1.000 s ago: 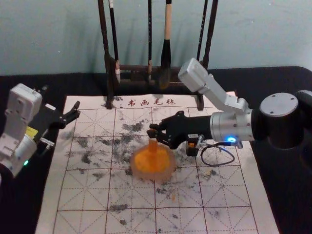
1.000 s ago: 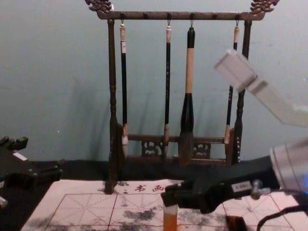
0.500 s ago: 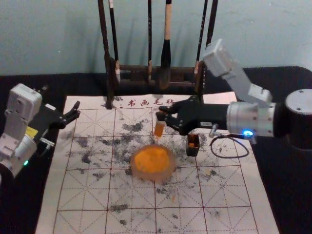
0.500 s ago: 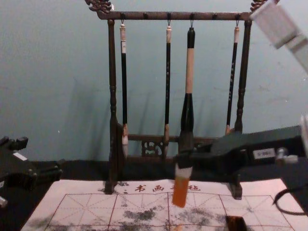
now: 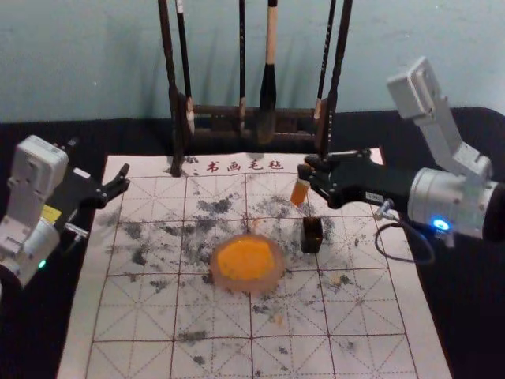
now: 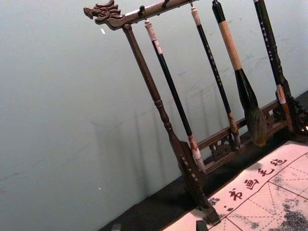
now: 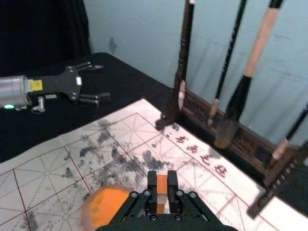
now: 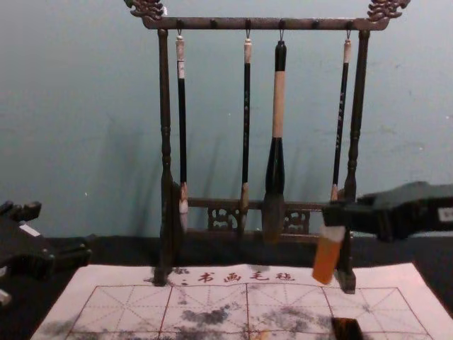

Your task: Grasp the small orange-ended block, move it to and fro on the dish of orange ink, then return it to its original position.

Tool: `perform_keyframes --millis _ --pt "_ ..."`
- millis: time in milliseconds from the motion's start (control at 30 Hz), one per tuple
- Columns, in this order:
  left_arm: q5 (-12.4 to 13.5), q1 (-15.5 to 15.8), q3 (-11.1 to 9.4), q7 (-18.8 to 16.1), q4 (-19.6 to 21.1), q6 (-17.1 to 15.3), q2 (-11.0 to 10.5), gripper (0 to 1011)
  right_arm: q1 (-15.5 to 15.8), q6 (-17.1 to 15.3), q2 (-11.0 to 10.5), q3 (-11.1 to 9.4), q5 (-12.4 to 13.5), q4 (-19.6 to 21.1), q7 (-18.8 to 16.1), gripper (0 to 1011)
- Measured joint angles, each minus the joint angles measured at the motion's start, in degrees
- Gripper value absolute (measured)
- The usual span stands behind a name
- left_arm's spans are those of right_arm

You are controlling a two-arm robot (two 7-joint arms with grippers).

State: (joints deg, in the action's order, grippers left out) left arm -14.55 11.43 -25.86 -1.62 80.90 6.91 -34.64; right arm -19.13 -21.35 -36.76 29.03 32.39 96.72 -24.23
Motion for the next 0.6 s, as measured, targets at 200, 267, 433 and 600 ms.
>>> perform_keyframes --millis 200,267,433,600 --pt "0.0 0.0 0.0 0.0 0.0 0.0 0.0 1001 2.4 -0.5 -0.5 -1.3 0.1 1.2 1.9 127" --pt "0.0 0.0 0.0 0.0 0.0 0.0 0.0 1001 3.1 -0.6 -0.6 -1.6 0.1 1.4 2.2 127" --pt "0.0 0.0 0.0 0.0 0.0 0.0 0.0 1001 4.1 -0.7 -0.6 -1.9 -0.4 1.4 2.4 127" --pt "0.0 0.0 0.0 0.0 0.0 0.0 0.0 1001 4.7 -0.7 -0.2 -2.0 -1.4 1.1 2.6 127"
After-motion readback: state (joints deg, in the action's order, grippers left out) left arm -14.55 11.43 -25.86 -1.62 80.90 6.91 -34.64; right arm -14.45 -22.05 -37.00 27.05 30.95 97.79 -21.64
